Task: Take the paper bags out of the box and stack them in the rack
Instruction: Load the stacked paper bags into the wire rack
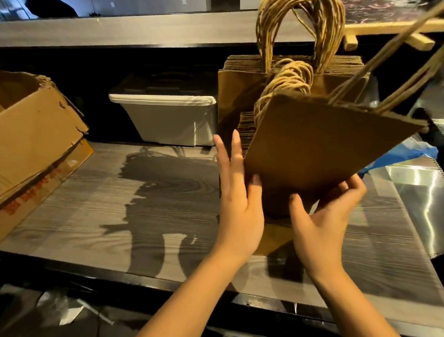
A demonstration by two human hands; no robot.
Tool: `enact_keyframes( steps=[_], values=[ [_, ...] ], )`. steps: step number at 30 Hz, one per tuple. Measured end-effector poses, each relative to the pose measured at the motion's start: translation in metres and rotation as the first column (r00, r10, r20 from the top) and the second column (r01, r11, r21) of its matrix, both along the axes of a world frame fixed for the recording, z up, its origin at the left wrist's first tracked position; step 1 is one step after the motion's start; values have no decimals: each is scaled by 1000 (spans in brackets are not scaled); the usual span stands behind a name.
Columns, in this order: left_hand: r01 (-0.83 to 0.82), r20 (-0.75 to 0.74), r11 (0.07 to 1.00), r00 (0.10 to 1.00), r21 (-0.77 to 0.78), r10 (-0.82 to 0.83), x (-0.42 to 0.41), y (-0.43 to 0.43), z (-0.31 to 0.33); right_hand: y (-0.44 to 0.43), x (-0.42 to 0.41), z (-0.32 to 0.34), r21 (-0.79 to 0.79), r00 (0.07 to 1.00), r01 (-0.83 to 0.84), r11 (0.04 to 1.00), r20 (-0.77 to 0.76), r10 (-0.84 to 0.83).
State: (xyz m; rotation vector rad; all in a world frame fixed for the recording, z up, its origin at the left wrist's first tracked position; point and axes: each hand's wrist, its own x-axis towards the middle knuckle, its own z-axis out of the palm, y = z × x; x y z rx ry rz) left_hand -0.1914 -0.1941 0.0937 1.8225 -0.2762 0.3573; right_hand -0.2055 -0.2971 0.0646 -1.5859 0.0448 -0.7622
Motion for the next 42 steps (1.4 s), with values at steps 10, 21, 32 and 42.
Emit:
enact_keyframes(
  steps=[10, 21, 32, 42],
  values=[
    [20, -250, 994, 967, -105, -46, -8, 13, -34, -4, -5, -26, -180, 985, -76, 981, -164, 46],
    [137, -461, 990, 878, -7, -125, -3, 26, -59, -13, -10, -25, -252, 961, -159, 955, -260, 92],
    [123, -450, 992, 885, -20, -119, -5, 25, -44, -10, -2, -17, -214, 981, -164, 963, -136, 137],
    [130, -288, 973, 940, -191, -182, -6, 20, -9, -14, 3, 7, -189, 980, -195, 962, -3, 198]
  ],
)
